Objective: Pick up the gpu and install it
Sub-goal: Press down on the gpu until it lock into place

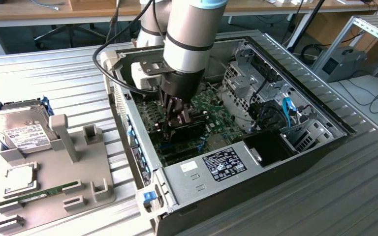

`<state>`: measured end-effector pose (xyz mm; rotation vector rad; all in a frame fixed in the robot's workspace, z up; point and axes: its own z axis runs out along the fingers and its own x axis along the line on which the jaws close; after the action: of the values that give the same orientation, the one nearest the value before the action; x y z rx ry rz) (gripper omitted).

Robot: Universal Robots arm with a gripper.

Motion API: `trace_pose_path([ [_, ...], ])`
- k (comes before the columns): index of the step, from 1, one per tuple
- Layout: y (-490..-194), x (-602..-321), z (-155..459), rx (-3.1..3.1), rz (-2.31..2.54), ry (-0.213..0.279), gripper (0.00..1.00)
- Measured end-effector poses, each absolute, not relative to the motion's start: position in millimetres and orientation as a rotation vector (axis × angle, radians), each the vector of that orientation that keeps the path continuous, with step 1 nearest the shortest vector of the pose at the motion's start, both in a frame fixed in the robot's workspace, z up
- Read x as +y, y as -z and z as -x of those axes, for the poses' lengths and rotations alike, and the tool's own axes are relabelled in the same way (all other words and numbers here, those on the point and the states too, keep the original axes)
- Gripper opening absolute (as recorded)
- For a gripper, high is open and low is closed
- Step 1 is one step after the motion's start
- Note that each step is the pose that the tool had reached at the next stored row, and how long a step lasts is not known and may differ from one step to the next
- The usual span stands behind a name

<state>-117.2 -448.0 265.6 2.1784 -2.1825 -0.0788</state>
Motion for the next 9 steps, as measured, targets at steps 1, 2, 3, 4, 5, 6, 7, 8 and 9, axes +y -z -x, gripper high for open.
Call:
trace_pose_path([
  [1,-264.9,-447.9,117.2,-2.183,-2.179,0.079,0.11],
  [2,-264.9,-448.0,117.3,-2.183,-2.178,0.079,0.11],
  [3,-265.2,-448.2,117.4,-2.182,-2.177,0.078,0.11],
  [4,-265.2,-448.3,117.4,-2.181,-2.176,0.076,0.11],
  [5,-265.3,-448.1,117.4,-2.181,-2.175,0.074,0.11],
  [6,-266.0,-447.9,117.3,-2.181,-2.175,0.073,0.11],
  [7,-267.6,-447.8,116.7,-2.181,-2.176,0.073,0.11],
  [8,-268.2,-447.8,115.9,-2.181,-2.176,0.073,0.11],
  [9,-269.5,-447.8,114.0,-2.182,-2.177,0.073,0.11],
])
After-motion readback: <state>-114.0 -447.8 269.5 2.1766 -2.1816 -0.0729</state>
